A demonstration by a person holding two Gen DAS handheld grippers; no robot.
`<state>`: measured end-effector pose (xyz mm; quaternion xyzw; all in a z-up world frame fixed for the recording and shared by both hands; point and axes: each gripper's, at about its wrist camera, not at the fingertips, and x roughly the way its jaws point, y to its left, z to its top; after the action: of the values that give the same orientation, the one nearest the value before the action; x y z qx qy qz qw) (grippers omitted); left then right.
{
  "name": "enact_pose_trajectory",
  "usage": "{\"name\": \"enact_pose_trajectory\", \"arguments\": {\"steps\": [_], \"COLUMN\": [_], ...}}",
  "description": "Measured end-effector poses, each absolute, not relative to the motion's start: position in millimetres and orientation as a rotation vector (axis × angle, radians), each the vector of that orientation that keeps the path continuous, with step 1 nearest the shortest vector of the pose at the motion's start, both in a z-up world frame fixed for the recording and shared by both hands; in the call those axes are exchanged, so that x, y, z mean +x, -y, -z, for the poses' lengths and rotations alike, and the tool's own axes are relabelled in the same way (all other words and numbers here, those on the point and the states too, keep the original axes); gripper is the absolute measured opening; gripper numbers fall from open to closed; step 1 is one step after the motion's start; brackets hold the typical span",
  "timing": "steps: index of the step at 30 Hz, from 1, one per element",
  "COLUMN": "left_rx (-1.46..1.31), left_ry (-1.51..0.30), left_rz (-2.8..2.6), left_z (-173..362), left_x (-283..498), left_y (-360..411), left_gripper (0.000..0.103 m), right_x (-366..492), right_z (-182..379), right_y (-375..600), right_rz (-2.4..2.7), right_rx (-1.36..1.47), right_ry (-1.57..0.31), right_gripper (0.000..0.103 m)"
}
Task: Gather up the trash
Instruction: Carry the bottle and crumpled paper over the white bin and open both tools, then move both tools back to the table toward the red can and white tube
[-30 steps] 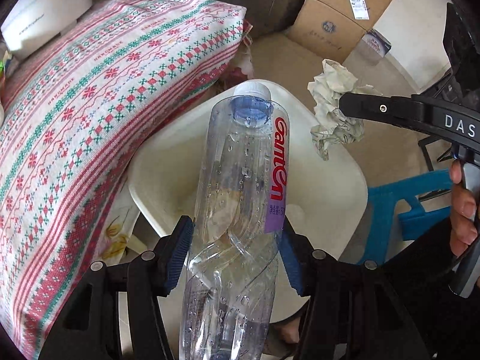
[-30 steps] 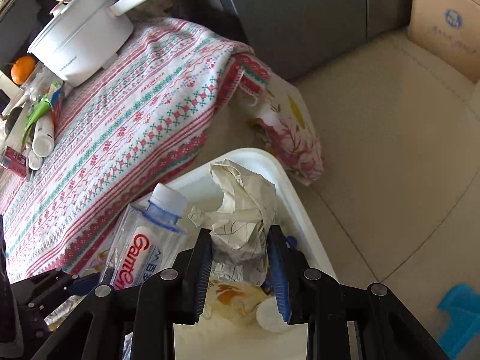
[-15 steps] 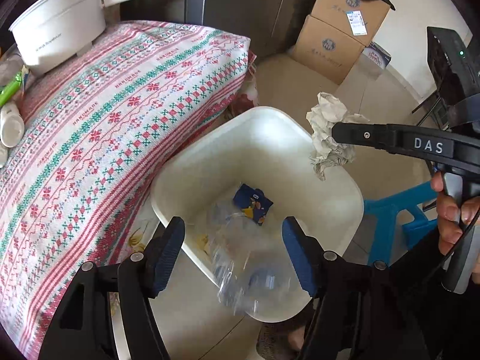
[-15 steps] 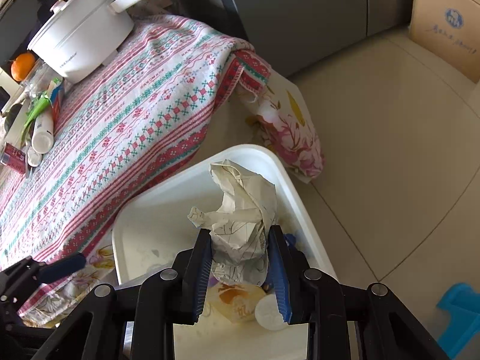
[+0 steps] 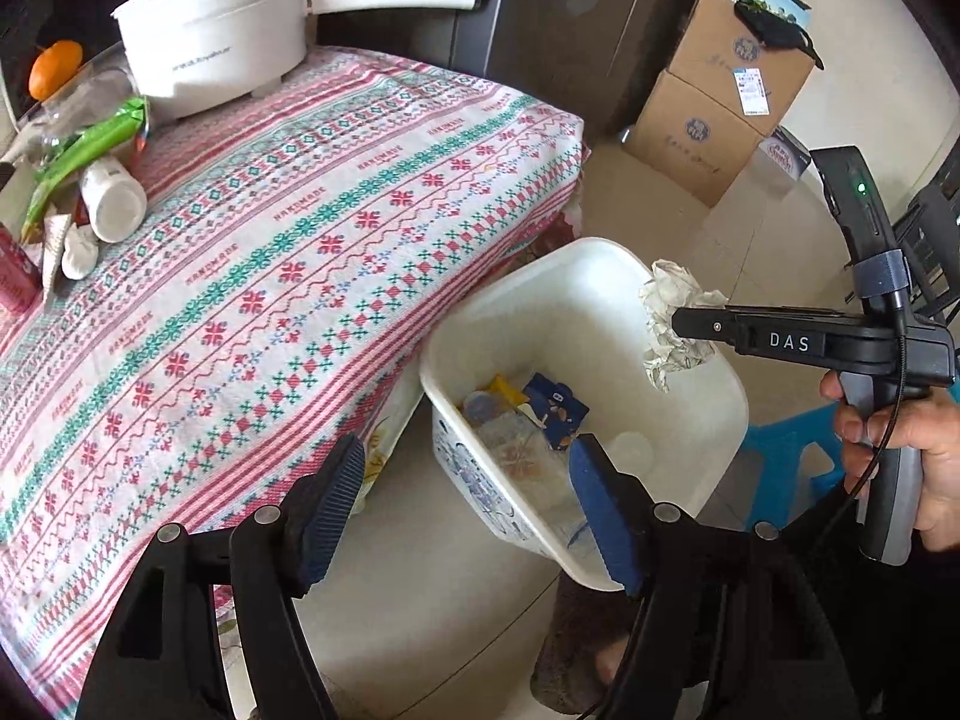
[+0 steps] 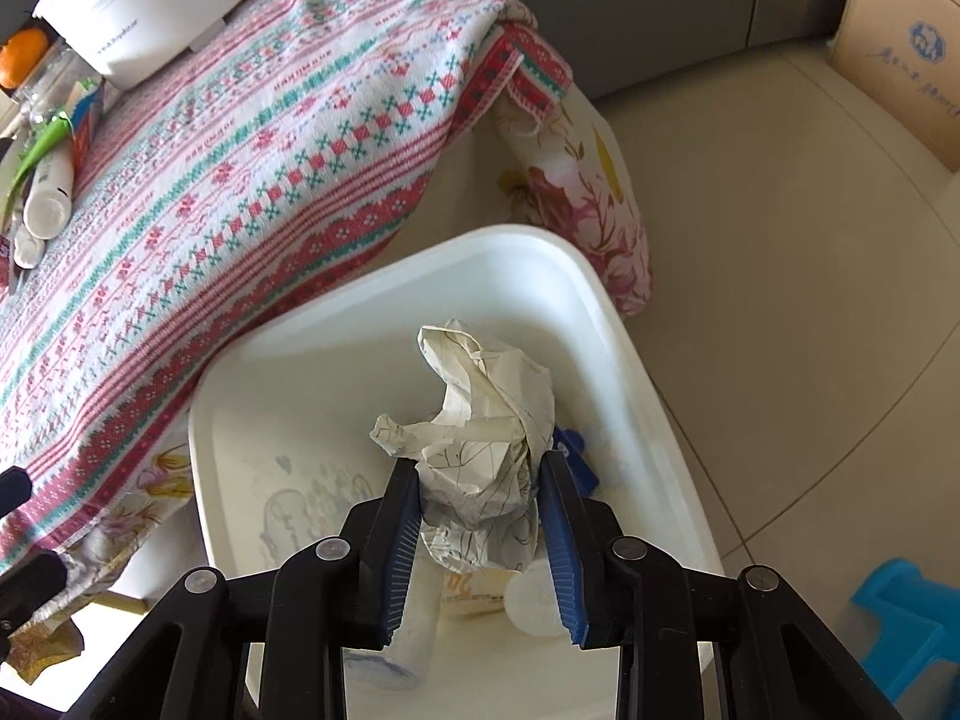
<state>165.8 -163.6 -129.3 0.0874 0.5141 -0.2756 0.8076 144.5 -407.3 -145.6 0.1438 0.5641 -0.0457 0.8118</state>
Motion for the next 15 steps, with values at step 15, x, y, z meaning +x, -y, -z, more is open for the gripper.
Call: {"name": "enact_pose_trajectory", "arguments": {"steps": [15], "left_rx": [0.132], "left_ry": [-1.08], "left_rz": [0.536], "left_z": [120.6], "left_x": [168.5], "left_y": [116.9], "left_gripper": [0.075], "right_x": [150.9], "right_z": [141.4], "right_y": [393.0], "right_rz": [0.129], "right_rx": [0.347], "right_ry": [-1.211], "right_gripper": [0.068]}}
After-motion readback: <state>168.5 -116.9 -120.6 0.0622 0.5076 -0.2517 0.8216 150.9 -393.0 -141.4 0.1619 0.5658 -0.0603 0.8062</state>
